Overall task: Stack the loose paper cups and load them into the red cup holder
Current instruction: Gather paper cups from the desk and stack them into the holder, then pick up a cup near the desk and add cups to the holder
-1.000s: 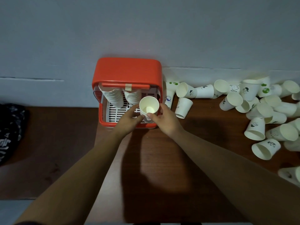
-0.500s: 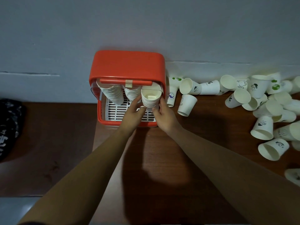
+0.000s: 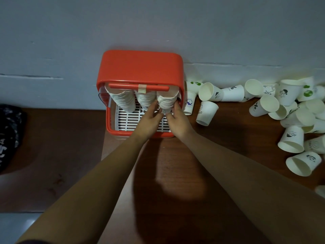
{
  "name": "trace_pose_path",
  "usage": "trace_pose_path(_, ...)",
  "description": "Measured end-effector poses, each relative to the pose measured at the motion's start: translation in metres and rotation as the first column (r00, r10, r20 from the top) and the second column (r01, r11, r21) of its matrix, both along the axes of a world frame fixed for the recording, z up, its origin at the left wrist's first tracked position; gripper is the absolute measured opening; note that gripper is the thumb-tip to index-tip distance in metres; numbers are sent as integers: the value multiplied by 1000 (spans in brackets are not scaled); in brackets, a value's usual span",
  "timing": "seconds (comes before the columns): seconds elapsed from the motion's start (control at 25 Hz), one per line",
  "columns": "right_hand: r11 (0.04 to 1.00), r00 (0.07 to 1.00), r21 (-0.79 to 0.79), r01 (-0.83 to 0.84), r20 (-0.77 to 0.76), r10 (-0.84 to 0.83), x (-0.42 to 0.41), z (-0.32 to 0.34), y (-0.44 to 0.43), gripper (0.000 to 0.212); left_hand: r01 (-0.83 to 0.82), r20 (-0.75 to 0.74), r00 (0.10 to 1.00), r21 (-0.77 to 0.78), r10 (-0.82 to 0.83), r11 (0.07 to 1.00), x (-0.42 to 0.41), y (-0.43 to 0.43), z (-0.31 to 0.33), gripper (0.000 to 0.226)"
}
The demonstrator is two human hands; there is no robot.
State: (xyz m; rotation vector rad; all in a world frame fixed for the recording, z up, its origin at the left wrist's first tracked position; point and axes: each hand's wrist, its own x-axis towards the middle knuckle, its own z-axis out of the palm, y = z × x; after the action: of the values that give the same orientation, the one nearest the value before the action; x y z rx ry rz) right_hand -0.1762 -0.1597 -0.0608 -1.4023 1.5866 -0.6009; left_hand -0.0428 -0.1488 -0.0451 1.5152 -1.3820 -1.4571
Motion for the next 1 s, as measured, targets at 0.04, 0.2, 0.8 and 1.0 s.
trace_pose_path(0.04,1000,1000,3,2,1,-2,1,2,-3,58,18,-4,1000,7,-18,1000,0,-1,-1,64)
trace_pose_path(0.2,999,999,35,14,44,-15,4,10,-10,53,83,10,997,9,-83,997,4,-6,0,61)
trace_pose_path(0.8,985,919,-64,162,-353,-174,-123,101,127,49,249,364,907,-52,-214,967,-27,82,72,23)
trace_pose_path(1.0,962,884,-95,255,-380,-272,-209,127,211,54,425,479,815,-108,-328,899,-106,128,100,28)
